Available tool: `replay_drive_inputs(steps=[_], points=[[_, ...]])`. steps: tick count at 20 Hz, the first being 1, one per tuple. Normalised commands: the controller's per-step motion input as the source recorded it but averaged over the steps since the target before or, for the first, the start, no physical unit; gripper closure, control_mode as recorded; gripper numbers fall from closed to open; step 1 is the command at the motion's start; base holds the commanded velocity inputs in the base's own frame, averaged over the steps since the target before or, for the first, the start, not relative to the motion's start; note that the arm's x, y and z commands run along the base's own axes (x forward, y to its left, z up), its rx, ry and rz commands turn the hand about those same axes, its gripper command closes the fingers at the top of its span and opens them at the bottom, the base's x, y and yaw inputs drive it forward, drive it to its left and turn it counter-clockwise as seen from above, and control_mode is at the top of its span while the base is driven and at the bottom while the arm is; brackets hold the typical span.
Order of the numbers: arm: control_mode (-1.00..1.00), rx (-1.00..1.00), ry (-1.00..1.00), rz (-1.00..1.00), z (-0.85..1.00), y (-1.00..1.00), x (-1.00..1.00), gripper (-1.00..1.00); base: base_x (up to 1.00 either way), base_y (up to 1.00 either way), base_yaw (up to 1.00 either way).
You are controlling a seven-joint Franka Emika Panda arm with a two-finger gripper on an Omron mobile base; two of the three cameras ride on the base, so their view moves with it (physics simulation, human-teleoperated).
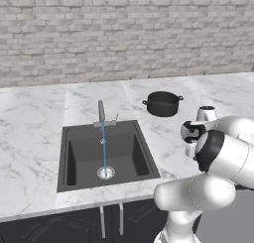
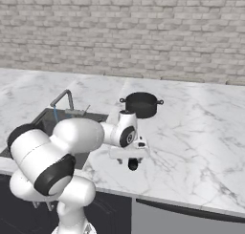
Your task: Turn on the sink faucet. Then move the eggplant from the counter to the sink. Turn off the sink. Move the vegetable from the sink to the pot next to the stove. Finally move the pot to the front center burner.
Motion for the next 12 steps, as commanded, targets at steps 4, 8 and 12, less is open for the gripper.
replay_drive_inputs(steps=[4, 8, 12], points=[[-1.00, 0.02, 0.00, 0.05, -0.28, -0.01, 0.00, -1.00, 0.00, 0.00, 0.00], [-1.00, -0.01, 0.00, 0.03, -0.27, 0.01, 0.00, 1.00, 0.00, 0.00, 0.00], [-1.00, 0.00, -0.04, 0.01, -0.01, 0.00, -0.07, 1.00, 0.00, 0.00, 0.00]])
